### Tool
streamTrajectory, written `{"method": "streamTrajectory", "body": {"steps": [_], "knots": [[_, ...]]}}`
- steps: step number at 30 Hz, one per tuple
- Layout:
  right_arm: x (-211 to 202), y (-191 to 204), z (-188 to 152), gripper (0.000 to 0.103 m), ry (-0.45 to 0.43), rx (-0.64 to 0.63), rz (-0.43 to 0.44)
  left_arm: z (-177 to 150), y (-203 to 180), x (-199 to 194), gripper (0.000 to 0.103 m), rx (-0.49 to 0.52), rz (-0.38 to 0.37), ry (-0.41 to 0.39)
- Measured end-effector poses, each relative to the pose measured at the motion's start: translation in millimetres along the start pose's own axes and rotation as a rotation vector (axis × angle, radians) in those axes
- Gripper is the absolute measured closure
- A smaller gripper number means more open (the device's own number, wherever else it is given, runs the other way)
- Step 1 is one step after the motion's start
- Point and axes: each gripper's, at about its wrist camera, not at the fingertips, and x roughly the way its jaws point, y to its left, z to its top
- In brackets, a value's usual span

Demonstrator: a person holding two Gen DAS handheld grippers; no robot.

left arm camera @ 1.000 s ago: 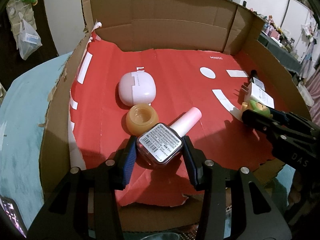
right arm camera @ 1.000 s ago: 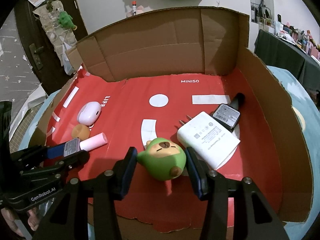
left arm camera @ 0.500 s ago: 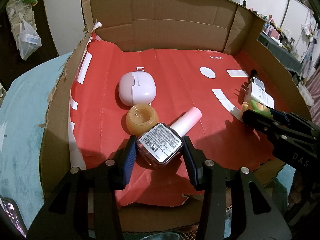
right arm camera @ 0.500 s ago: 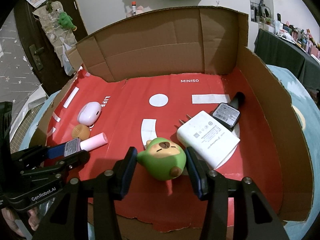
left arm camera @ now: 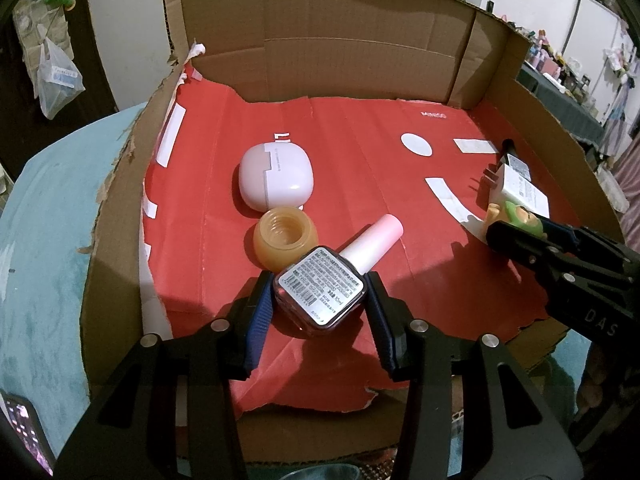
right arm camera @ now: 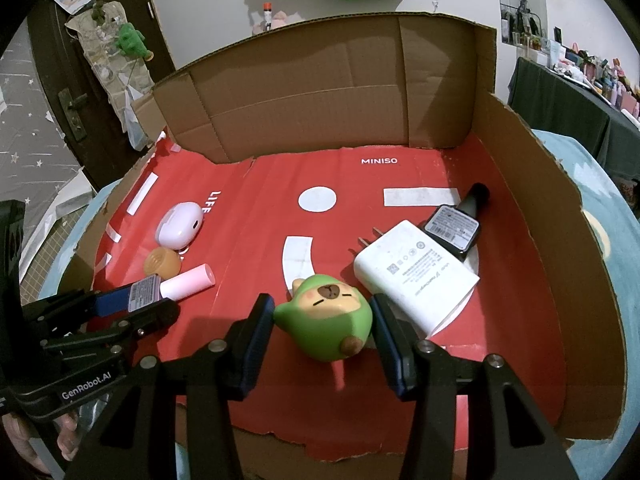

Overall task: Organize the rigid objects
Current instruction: 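Lower the nail polish bottle and green frog toy onto the box floor, then open both grippers and withdraw them from the box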

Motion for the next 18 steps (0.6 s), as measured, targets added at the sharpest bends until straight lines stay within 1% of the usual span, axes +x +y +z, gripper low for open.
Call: {"method": "streamTrajectory", "body": {"steps": [6,8,13,18], "knots": [[-1.3,0.4,-1.5,0.051,0.004,0.0,-0.002,-0.8,-1.8,-5.0,0.057,0.013,0.03,-0.023],[-1.6,0.7,-2.0,0.051,0.006,0.002,-0.003,-1.0,-1.5,-6.9,0.051,0.013,0.037,-0.029],[-2.4,1.4,-4.0,0.051,0.013,0.004,-0.004,-1.9,0.2,-13.4,0.04,0.008,0.04,-0.042],[-4.8,1.1,-6.8,0.05,0.016,0.008,-0.005,-4.3,-1.9,-16.8,0.035,0.014,0.031,-0.04]]}}
